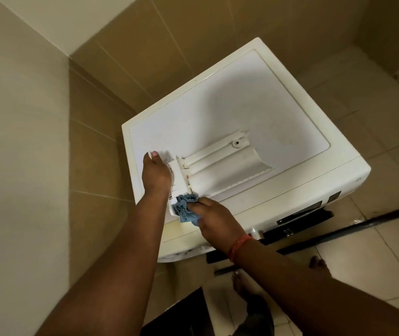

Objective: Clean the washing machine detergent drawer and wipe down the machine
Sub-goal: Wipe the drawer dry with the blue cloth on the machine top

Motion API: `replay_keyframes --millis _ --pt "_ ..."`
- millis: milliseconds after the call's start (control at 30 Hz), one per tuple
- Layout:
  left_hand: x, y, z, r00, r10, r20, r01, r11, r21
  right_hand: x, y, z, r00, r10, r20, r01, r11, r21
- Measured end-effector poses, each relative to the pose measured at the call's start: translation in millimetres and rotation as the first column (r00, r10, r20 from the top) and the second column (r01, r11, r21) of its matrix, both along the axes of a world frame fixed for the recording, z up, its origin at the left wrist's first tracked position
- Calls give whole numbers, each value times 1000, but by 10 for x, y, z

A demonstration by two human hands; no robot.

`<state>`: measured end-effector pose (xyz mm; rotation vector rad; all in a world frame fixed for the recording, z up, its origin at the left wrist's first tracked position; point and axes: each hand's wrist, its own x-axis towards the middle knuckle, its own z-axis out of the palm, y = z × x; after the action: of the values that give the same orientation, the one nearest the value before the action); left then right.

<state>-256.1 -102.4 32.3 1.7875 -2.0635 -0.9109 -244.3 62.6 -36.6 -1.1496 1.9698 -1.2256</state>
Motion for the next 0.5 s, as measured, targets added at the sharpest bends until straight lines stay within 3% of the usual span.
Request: replay_keyframes --millis 100,300,400,500 --pt "-3 4 -2 999 5 38 -4 1000 -6 32 -29 -7 967 -102 235 83 993 89" --pt "-6 -26 0 999 20 32 -21 1000 10 196 -206 23 943 -188 276 150 977 153" --pt "1 -35 -5 999 33 8 -34 999 27 131 -151 43 932 -161 324 115 981 158" --pt "-9 -29 2 999 45 -8 -44 998 42 82 -106 -14 953 -120 278 77 984 159"
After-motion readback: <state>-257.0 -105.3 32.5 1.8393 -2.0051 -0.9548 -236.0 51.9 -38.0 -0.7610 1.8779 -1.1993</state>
